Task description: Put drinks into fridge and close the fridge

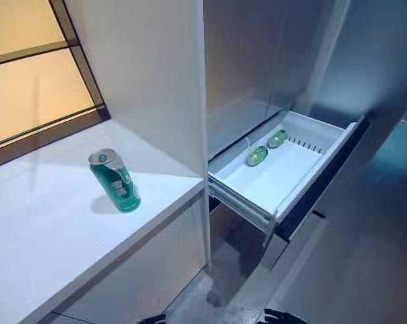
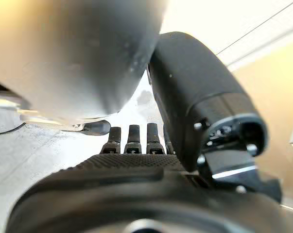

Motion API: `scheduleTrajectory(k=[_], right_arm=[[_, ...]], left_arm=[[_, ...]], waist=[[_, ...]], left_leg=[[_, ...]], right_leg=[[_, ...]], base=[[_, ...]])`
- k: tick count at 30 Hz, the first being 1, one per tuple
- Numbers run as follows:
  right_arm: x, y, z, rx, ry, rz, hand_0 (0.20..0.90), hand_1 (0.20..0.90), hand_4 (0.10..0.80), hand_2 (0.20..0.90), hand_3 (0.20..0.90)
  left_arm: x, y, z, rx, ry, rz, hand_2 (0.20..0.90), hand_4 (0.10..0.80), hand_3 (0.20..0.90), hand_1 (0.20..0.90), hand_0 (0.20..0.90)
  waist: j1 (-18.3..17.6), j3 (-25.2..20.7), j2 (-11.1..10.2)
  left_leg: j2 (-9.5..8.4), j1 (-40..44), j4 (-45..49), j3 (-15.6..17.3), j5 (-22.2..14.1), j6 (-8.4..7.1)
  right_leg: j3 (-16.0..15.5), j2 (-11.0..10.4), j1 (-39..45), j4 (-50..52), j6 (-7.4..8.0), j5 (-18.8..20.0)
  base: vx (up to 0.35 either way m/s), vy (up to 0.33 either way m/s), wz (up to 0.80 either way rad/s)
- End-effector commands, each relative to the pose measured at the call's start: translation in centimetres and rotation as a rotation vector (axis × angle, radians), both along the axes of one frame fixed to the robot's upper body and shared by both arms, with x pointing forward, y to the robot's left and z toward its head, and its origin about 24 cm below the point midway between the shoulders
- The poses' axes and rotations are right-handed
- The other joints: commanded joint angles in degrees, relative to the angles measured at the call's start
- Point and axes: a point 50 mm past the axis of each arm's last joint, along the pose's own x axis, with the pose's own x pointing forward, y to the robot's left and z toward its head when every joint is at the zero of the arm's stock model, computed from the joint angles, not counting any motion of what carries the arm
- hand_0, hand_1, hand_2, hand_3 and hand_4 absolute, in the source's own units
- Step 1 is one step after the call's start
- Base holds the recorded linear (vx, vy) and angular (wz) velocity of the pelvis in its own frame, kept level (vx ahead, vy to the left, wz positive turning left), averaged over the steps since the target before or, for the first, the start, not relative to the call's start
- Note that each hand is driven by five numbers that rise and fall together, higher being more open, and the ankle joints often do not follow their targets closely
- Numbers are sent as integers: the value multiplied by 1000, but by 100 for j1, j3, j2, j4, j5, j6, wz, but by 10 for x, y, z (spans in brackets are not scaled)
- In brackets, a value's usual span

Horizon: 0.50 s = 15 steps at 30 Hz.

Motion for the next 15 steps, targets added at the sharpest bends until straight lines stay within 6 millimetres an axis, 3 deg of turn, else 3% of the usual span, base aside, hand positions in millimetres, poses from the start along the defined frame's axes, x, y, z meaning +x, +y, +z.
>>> scheduleTrajectory(k=[1,15], right_arm=[[7,-5,2,5,13,42,900,900,800,900,900],[7,-6,2,3,12,40,900,900,800,900,900]], left_arm=[[14,-5,1,-24,-23,-33,900,800,900,900,900],[14,-2,1,17,-32,-33,900,800,900,900,900]], waist=[[129,68,-72],[107,59,-67]], left_leg=[[-318,-109,360,237,-557,153],[-316,-127,370,281,-555,151]], right_leg=[[-260,11,-207,726,227,-669],[-233,22,-225,708,223,-652]], base=[[0,0,0],[0,0,0]])
